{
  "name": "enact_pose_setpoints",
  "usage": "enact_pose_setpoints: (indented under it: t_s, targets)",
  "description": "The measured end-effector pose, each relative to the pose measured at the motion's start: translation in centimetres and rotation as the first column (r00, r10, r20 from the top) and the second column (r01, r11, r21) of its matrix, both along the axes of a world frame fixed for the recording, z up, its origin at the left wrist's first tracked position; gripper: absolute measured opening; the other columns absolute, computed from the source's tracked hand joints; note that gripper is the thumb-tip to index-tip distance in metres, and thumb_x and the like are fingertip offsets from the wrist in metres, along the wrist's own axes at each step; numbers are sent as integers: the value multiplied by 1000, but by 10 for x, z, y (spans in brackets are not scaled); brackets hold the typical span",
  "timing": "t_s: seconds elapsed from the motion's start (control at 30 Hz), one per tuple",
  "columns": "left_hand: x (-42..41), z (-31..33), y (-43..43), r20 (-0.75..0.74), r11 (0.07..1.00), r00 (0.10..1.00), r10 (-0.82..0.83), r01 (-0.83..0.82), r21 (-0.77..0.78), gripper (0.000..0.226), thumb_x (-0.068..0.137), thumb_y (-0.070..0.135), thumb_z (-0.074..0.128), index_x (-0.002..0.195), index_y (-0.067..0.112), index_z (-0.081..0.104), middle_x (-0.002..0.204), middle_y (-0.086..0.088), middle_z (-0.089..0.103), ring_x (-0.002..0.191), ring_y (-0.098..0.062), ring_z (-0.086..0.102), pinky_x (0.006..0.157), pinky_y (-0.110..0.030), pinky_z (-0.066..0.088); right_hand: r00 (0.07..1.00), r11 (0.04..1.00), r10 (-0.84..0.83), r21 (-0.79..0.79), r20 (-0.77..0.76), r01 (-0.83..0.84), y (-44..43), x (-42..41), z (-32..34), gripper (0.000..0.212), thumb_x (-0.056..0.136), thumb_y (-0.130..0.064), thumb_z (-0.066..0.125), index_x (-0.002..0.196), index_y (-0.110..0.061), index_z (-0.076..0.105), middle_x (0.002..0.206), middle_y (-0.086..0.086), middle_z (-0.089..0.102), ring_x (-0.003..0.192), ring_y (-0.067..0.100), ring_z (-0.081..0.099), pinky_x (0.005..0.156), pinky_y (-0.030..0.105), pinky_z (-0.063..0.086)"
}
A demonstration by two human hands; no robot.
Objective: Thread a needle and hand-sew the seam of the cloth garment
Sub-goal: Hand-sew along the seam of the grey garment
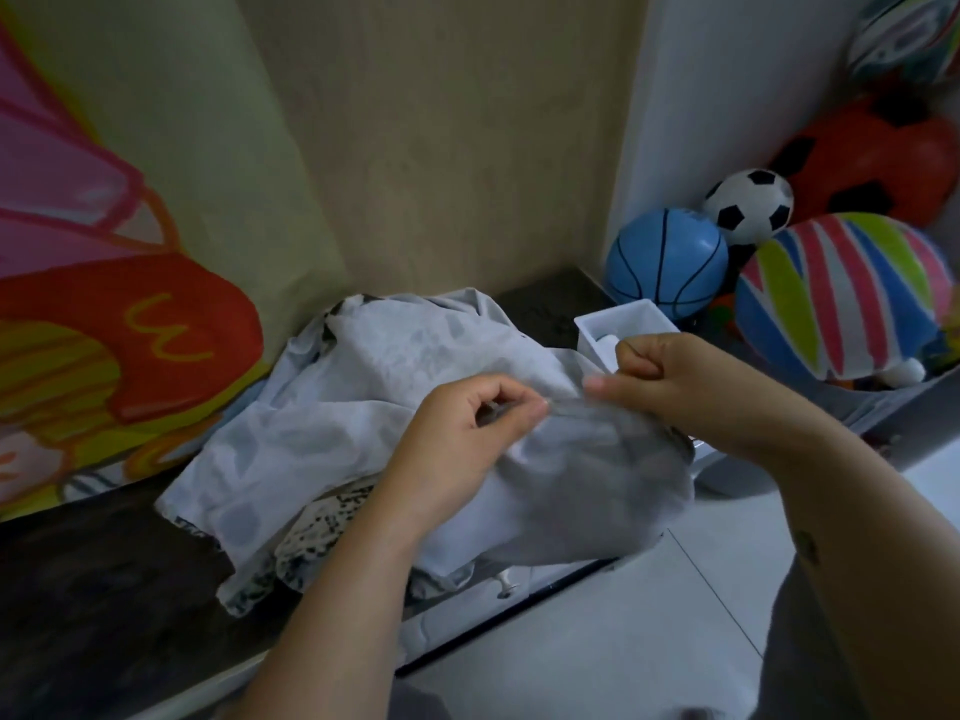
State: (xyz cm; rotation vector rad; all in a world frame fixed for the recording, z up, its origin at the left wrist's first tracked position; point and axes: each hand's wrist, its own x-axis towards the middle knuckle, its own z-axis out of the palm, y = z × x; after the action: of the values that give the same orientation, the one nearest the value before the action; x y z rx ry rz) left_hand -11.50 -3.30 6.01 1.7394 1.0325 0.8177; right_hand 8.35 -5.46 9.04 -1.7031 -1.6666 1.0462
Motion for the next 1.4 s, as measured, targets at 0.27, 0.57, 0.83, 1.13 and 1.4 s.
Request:
enact_pose_setpoints:
  t_s: [0.27,0.57,0.83,1.13,1.4]
  targets:
    - [-2,-9,3,71,999,997,-10,14,-52,18,86,25,66,71,32,72,71,13,67,73,-2,59,72,-12,45,970,950,-174,231,-172,212,6,-2,-2,33,97,-19,29,64,-18,33,58,-3,33,53,10,29,56,36,28]
    - [-4,-6,-6,85,995,995,-54,60,-74,13,89,25,62,79,26,71,73,16,67,77,2,61,73,-12,44,935,931,-25,349,355,-107,-3,-10,-7,27,100,-20,41,104,-29,66,103,-10,61,91,7,56,75,11,41]
    - [-8,-6,-8,76,996,994,-84,87,-35,14,89,24,60,78,24,68,68,18,63,71,2,56,72,-12,43,907,939,85,271,413,-211,-8,-13,-5,15,93,-20,55,97,-33,62,78,-22,65,76,-14,57,78,-1,40]
    - [-8,-6,-7,69,994,993,-96,100,-54,14,90,21,60,78,22,68,66,19,62,69,7,55,69,-9,42,916,950,140,211,376,-231,-9,-12,-6,28,89,-18,62,77,-43,56,85,-23,58,76,-10,54,62,-4,39]
    - [-9,-6,-5,51,994,995,-91,93,-55,14,90,21,61,78,22,68,67,18,63,69,6,56,69,-9,42,918,953,150,193,368,-233,-8,-11,-7,30,89,-17,62,76,-44,55,81,-27,54,74,-12,52,63,-9,35]
